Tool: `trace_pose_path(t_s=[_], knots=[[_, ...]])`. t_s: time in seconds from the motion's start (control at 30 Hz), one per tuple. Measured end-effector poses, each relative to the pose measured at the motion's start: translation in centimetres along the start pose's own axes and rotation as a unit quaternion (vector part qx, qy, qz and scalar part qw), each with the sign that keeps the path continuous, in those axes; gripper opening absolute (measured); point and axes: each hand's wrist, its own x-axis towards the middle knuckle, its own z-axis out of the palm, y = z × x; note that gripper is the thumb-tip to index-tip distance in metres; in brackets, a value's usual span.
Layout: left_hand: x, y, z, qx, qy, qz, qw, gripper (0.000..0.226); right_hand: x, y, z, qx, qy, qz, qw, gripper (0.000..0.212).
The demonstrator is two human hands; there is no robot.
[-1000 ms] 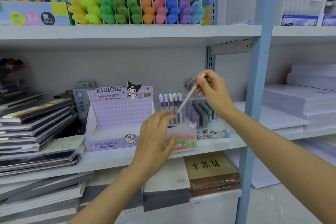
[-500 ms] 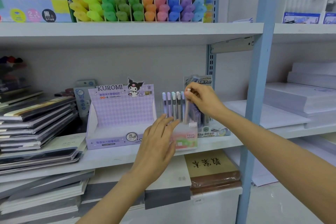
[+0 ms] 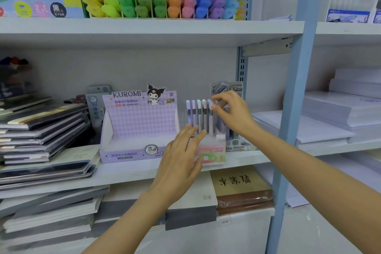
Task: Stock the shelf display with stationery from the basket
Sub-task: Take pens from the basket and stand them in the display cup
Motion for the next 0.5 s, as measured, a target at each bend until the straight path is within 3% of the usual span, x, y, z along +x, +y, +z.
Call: trace_pose_path(t_s=[0.13, 0.27, 0.37, 0.5], knots=[[-2.1, 0.6, 0.6, -0.025, 0.086, -0.033, 0.995, 0.056, -4.6, -2.7, -0.4, 0.117, 0.063, -0.076, 0.988, 0.015], [-8.5, 0.8, 4.2, -0.055, 0.137, -0.103, 0.984, 0.042, -11.8, -4.0, 2.3, 0.195, -0.035, -0.124, 0.972, 0.011], [-15.8, 1.2, 8.6, -0.095, 0.035, -0.159, 0.982, 0.031, -17.9, -2.8, 6.9, 0.204, -0.173, -0.070, 0.961, 0.011], [-26.6, 1.6, 14.2, -0.096, -0.209, -0.239, 0.943, 0.029, -26.3, 1.5, 14.5, 0.171, -0.354, 0.050, 0.918, 0.012]])
